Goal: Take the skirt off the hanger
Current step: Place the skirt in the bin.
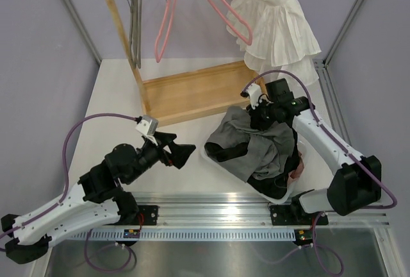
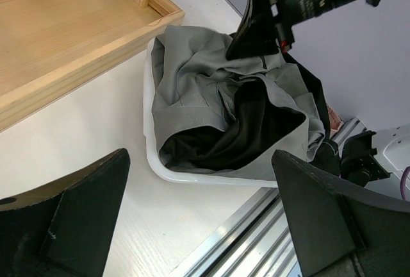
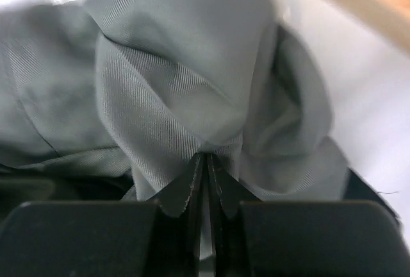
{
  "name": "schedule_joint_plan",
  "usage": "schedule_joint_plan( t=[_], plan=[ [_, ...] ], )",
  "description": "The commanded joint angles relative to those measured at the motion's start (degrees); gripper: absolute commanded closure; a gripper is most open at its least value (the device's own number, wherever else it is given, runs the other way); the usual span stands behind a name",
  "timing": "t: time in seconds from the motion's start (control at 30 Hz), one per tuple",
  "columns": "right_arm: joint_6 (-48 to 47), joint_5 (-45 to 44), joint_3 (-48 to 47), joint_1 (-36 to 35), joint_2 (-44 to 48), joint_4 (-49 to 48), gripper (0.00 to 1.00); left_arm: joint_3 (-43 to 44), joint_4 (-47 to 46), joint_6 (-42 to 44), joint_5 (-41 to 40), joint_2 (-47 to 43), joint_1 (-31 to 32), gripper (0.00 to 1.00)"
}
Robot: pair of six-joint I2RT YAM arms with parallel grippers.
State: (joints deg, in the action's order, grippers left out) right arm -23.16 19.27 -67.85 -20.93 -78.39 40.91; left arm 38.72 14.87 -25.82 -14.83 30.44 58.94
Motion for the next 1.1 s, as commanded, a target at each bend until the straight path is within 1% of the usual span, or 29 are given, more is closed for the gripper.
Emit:
schedule_joint_plan(
  t=[0.0, 0.1, 0.23, 0.3, 0.37, 0.4, 0.47, 0.5, 0.6, 0.63, 0.67, 0.7, 0.77, 0.83, 0.9, 0.93, 1.0, 1.03, 1.07],
  plan=[
    [-4.69, 0.69, 3.16, -1.04, -4.30, 2.68, 0.89, -0.75, -3.89, -0.28, -1.08, -0.03, -0.05, 0.02],
    [-7.42, -0.98, 6.41, -2.71, -5.89, 5.49, 0.89, -1.01, -4.15, -0.28, -1.25, 0.15, -0.05, 0.02],
    [-8.75, -1.33, 8.88, -2.89, -6.69, 6.12, 0.89, -1.72, -4.68, -0.37, -1.43, 0.15, -0.05, 0.01],
    [-8.83, -2.21, 8.71, -2.89, -5.56, 6.12, 0.89, -2.07, -4.77, -0.63, -1.43, 0.15, -0.05, 0.01],
    [-8.75, -3.09, 6.43, -2.89, -3.71, 6.90, 0.87, -2.07, -4.50, -0.72, -1.43, 0.06, -0.05, 0.01],
    [-8.83, -3.09, 4.85, -2.80, -1.61, 8.91, 0.84, -1.98, -4.42, -0.89, -1.43, -0.02, -0.05, 0.01],
    [-9.88, -2.83, -1.64, -2.80, 0.51, 11.99, 0.82, -1.89, -4.24, -0.81, -1.60, -0.29, -0.05, 0.01],
    [-10.50, -2.14, -7.15, -2.54, 2.00, 15.83, 0.77, -1.72, -4.15, -0.72, -1.78, -0.55, -0.05, 0.01],
    [-13.49, -0.73, -15.79, -2.28, 3.94, 23.13, 0.67, -1.54, -4.15, -0.63, -1.78, -0.73, -0.05, 0.01],
    [-14.62, -0.55, -21.04, -2.28, 4.12, 24.65, 0.62, -1.54, -4.33, -0.72, -1.78, -0.73, -0.05, 0.01],
    [-14.98, -0.37, -23.35, -2.28, 4.30, 25.71, 0.60, -1.63, -4.59, -0.89, -1.69, -0.73, -0.05, 0.01],
    [-15.07, -0.54, -27.81, -2.19, 4.47, 27.11, 0.59, -1.72, -4.76, -0.98, -1.52, -0.55, -0.05, 0.01],
    [-14.20, -0.81, -32.06, -2.19, 4.21, 27.30, 0.54, -1.89, -5.20, -1.16, -1.25, -0.47, -0.05, 0.01],
    [-11.67, -2.56, -37.49, -1.58, 3.33, 24.85, 0.51, -1.98, -5.29, -1.33, -0.90, -0.29, -0.05, 0.01],
    [-10.16, -4.40, -40.76, -0.87, 1.85, 21.00, 0.48, -1.89, -5.12, -1.51, -0.82, -0.20, -0.05, 0.01],
    [-8.24, -4.76, -44.17, 0.78, 1.14, 19.49, 0.47, -1.81, -4.86, -1.68, -0.73, -0.20, -0.05, 0.01],
    [-6.12, -3.63, -47.96, 3.51, -1.40, 16.07, 0.45, -1.63, -4.33, -1.86, -0.73, -0.38, -0.05, 0.01],
    [-3.67, -3.01, -52.34, 5.18, -2.63, 15.00, 0.44, -1.54, -4.15, -1.95, -0.81, -0.46, -0.05, 0.01],
    [-2.34, -1.96, -54.47, 8.59, -3.78, 14.21, 0.43, -1.54, -4.06, -2.12, -0.90, -0.64, -0.05, 0.01]
  ],
)
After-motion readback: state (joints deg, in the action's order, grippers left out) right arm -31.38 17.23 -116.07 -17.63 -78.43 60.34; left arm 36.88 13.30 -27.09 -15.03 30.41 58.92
